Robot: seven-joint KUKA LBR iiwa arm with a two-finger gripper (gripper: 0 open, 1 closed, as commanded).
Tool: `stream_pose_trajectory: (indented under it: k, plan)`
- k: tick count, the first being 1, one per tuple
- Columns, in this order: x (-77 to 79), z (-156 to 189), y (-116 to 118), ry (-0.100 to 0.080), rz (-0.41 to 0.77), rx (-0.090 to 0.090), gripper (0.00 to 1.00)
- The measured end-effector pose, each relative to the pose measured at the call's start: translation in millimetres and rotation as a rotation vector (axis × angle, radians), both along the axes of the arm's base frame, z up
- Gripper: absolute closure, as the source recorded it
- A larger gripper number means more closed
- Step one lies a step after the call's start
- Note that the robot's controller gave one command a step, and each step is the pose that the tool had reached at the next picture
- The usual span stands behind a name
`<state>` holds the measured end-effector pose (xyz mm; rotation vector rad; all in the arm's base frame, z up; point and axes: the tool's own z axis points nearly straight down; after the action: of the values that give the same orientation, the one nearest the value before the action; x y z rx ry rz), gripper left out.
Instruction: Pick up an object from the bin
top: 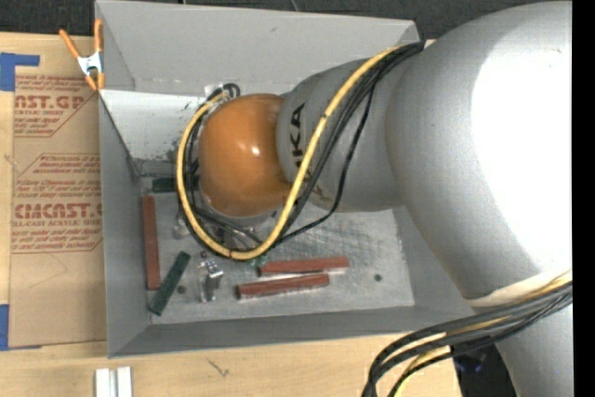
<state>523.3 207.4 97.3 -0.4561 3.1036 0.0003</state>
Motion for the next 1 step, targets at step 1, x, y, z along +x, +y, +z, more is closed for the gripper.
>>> stream_pose_trajectory:
  k: [1]
  plan:
    - [-9.3,-19.9,3.4,0.007,0.057,-0.001,0.00]
